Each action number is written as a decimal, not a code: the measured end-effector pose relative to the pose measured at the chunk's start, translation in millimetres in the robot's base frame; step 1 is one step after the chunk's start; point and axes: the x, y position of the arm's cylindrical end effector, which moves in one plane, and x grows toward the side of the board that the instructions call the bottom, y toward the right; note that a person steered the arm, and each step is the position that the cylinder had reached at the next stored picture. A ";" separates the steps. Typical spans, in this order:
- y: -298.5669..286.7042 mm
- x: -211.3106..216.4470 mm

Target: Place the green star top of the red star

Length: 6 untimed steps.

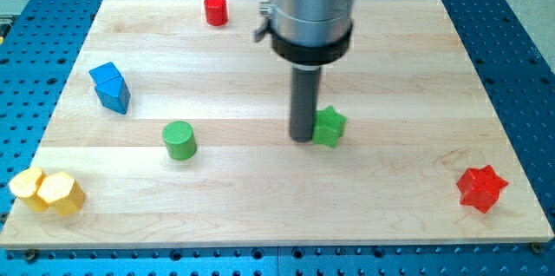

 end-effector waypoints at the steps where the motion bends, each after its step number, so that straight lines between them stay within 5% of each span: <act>1: 58.4 9.0; 3: 77.7 -16.9; 6: 169.1 15.5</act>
